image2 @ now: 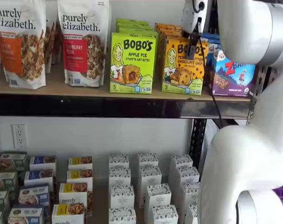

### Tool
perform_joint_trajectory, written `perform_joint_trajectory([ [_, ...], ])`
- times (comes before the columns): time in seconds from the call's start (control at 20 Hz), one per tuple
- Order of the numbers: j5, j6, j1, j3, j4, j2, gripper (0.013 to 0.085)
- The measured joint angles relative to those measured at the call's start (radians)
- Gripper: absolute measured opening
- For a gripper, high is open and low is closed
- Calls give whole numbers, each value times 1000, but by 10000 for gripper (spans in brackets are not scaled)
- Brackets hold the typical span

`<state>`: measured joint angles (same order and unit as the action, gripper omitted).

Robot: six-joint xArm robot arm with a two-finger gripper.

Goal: Pick up the orange box on the top shelf, the fifth box from the left

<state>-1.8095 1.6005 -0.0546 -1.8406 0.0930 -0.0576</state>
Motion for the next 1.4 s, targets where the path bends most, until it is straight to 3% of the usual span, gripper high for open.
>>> perform_joint_trajectory([
  [0.2, -9, 0, 0, -9, 1, -6, 410],
  [1.4, -26, 2, 0, -4, -14, 2, 410],
])
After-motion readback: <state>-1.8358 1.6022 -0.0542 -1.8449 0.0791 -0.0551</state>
